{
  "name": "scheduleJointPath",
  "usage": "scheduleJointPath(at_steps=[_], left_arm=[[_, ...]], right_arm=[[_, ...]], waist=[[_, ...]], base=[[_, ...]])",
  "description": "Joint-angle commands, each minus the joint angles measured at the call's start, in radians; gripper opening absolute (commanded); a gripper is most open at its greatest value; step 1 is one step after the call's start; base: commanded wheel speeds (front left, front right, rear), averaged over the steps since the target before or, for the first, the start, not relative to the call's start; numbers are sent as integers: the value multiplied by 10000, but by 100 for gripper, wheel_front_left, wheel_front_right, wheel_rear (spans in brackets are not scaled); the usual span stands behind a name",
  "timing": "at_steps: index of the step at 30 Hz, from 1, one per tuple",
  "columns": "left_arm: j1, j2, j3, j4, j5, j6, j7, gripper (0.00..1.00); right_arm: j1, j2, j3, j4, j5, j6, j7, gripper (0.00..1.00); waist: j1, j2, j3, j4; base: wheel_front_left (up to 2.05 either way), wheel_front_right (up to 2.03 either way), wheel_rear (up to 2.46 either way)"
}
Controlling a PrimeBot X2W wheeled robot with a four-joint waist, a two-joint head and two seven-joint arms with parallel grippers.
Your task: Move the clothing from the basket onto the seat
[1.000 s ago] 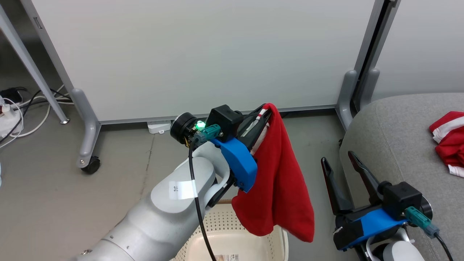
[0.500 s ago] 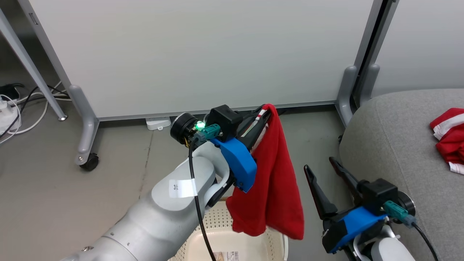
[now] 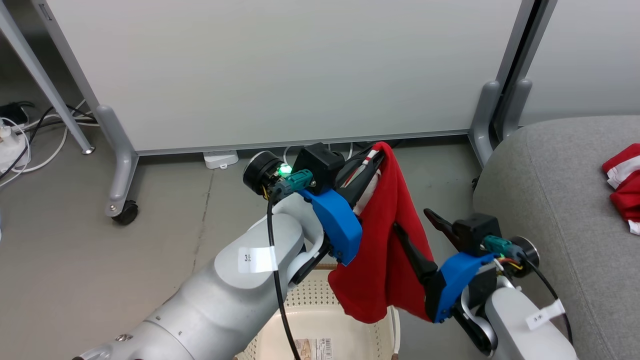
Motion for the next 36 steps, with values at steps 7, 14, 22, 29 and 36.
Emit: scheduleJointPath(at_steps=[7,14,22,29,36], left_arm=[[-253,-2,-163,-174,-111,-14,-70,0],[-286,-4,-173,-226,-126,-14,-70,0],[-189,-5,-184,-252,-128,-14,-71,0],[-78,-5,-232,-149,-193,-13,-66,0],[-14,-3,-262,-1,-275,-14,-64,0]], right_arm=[[-1324,23,1057,1719,704,1,-225,100],[-2342,190,2177,3011,1830,1,-574,100],[-2992,310,3379,3777,3018,1,-1022,0],[-3180,158,4180,4115,3856,1,-1391,0],[-3319,34,4701,4419,4454,1,-1679,0]], waist=[[-1,0,118,62],[-1,0,161,75],[-1,0,96,69],[-1,0,2,-8],[-1,0,-49,-93]], base=[[0,0,0],[0,0,0],[0,0,0],[0,0,0],[0,0,0]])
